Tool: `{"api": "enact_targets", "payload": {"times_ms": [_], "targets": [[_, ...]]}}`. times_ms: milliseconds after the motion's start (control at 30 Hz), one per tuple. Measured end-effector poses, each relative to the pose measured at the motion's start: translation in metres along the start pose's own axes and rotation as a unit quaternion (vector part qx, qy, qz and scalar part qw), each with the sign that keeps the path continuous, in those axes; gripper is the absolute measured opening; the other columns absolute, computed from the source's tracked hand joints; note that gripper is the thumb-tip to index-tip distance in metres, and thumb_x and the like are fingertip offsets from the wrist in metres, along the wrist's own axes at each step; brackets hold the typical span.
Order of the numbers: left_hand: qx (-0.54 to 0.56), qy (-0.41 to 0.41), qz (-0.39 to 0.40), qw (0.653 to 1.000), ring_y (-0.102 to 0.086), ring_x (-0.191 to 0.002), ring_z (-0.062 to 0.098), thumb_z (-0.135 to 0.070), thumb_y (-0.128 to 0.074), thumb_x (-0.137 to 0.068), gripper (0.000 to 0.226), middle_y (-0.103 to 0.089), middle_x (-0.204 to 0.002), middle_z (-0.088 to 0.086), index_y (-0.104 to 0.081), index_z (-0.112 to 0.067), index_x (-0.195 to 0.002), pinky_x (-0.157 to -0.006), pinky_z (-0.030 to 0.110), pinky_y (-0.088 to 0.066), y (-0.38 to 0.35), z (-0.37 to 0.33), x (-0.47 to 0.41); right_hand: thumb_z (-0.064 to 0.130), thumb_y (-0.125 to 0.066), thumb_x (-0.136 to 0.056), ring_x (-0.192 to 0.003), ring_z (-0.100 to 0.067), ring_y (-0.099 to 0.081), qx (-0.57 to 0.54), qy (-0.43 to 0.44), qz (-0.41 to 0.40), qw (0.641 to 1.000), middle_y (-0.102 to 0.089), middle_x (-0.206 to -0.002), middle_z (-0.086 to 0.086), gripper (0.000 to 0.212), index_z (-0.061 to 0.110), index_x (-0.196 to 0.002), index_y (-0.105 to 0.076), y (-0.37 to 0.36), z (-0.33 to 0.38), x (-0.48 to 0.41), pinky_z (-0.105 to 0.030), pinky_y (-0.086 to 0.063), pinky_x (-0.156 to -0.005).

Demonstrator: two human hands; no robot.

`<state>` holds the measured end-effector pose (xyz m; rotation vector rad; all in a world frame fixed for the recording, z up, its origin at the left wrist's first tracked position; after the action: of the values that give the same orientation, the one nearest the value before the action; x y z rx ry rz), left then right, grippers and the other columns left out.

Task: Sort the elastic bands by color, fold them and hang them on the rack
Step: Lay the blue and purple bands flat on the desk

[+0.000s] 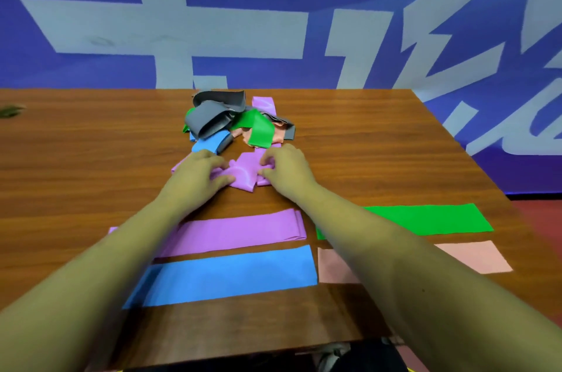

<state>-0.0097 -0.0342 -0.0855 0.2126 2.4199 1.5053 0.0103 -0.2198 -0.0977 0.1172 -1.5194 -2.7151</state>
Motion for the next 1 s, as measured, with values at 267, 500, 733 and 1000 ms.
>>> {"api": "enact_targets", "payload": {"times_ms": [267,500,733,1000], "targets": [[0.236,0.042,-0.106,0.965,-0.053,-0.07,0.012,-0.021,-0.069,-0.088,0.008,-0.065,-0.075,-0.002,-0.066,-0.017,-0.083,-0.062,0.023,-0.04,0.052,-0.022,-0.005,0.011,-0.076,-0.066,-0.069,-0.019,-0.054,-0.182,-0.007,-0.075,0.98,-0.053,-0.07,0.007,0.028,0.029,-0.076,-0.056,0.045,0.026,0.008,-0.042,-0.051,-0.069],[0.379,0.017,-0.133,0.916,-0.055,-0.067,0.01,-0.014,-0.068,-0.089,0.013,-0.062,-0.073,-0.004,-0.063,-0.025,-0.084,-0.061,0.024,-0.043,0.126,-0.062,0.003,-0.008,-0.069,-0.078,-0.063,-0.017,-0.056,-0.413,0.002,-0.106,0.904,-0.062,-0.073,-0.006,0.032,0.01,-0.103,-0.06,0.129,0.07,0.032,-0.027,-0.048,-0.06],[0.454,0.012,-0.09,0.887,-0.066,-0.076,0.018,-0.01,-0.067,-0.089,0.015,-0.072,-0.088,0.009,-0.064,-0.022,-0.098,-0.068,0.026,-0.051,0.158,-0.093,0.038,-0.002,-0.066,-0.082,-0.057,0.005,-0.056,-0.405,0.023,-0.127,0.905,-0.066,-0.075,-0.002,0.011,0.0,-0.092,-0.07,0.182,0.089,0.067,-0.012,-0.043,-0.058],[0.541,0.017,0.001,0.841,-0.068,-0.087,0.016,0.003,-0.056,-0.092,0.032,-0.072,-0.101,0.003,-0.062,-0.02,-0.114,-0.073,0.026,-0.055,0.144,-0.102,0.082,0.005,-0.061,-0.087,-0.073,-0.015,-0.066,-0.377,0.09,-0.046,0.921,-0.068,-0.087,-0.011,0.016,-0.002,-0.1,-0.068,0.215,0.132,0.106,-0.037,-0.057,-0.075]]}}
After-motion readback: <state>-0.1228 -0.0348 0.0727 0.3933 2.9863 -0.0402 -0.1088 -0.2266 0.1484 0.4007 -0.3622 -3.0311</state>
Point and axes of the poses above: each hand's wrist, its own x-axis away from the middle knuckle, its own y-axis out of the back of the hand, z = x × y, the point moved 6 cm from there along -x, towards the middle knuckle
